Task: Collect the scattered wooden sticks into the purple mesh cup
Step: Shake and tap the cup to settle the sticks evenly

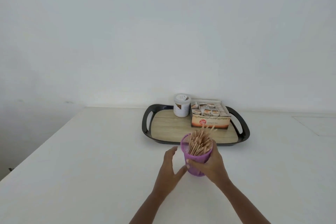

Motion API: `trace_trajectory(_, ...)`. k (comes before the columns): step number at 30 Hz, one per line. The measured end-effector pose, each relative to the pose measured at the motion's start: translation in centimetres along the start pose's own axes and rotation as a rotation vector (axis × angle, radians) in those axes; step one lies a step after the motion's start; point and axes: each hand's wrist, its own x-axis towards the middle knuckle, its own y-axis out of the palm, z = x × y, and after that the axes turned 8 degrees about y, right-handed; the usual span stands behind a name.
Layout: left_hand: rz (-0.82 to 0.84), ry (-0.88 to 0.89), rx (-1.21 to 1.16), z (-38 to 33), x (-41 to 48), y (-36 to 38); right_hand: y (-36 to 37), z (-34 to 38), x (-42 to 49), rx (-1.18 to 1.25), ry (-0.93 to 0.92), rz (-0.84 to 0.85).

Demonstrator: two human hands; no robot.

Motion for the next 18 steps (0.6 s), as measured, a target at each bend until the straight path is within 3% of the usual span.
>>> trace_trajectory(4, 0.033, -0.052, 0.087, 0.2, 0.5, 0.9, -2.2, -0.4, -0.1, 0.054, 0.065, -0.035)
trace_trajectory(8, 0.106, -0.063, 0.173, 0.8, -0.2, 1.6, -2.6, -1.4, -1.1, 0.008, 0.091, 0.057)
trace_trajectory(13, 0.235, -0.033, 0.272, 0.6, -0.4, 1.7, -1.8, -2.5, -2.2, 0.034, 0.091, -0.051)
trace_trajectory(18, 0.196, -0.073, 0.276, 0.6, 0.1, 1.7, -1.4, -3.4, -2.9, 0.034, 0.043, -0.019)
